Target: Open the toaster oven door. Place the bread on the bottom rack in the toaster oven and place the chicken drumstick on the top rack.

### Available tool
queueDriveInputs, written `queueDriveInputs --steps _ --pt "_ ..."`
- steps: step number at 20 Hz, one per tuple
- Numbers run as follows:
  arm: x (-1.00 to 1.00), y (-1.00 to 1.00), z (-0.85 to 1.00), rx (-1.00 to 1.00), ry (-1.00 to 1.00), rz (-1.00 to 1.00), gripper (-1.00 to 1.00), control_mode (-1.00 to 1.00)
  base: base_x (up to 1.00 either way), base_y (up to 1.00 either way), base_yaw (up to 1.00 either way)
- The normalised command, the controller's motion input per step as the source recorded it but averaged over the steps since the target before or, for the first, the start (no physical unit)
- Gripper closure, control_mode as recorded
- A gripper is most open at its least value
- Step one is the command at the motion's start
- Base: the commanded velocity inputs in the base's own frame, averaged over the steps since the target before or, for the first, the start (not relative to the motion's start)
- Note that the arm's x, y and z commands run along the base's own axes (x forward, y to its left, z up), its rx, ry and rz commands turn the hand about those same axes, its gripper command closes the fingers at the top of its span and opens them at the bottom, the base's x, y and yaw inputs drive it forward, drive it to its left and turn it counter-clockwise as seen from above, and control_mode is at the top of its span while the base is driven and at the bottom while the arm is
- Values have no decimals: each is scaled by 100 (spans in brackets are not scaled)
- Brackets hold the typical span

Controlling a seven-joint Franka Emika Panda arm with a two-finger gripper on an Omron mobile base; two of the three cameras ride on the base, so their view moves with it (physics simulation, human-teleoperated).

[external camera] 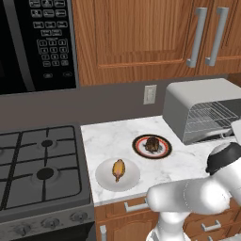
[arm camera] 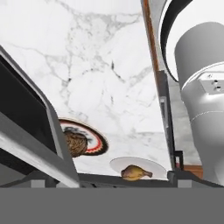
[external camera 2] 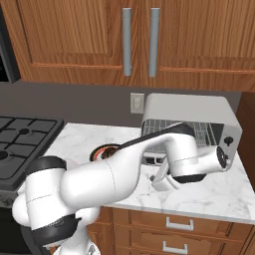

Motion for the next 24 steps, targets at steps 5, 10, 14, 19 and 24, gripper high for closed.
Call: queueDriveInputs --steps 5,10,14,19,24 --pt "-36 -18 31 10 0 0 -100 -100 0 0 0" --pt "-41 -18 34 12 0 4 -100 -100 0 0 0" --pt "-48 -14 32 12 0 15 -100 -100 0 0 0" --pt "-42 -5 23 4 -3 16 -100 -100 0 0 0" --pt "2 2 10 -8 0 20 -100 -100 0 0 0"
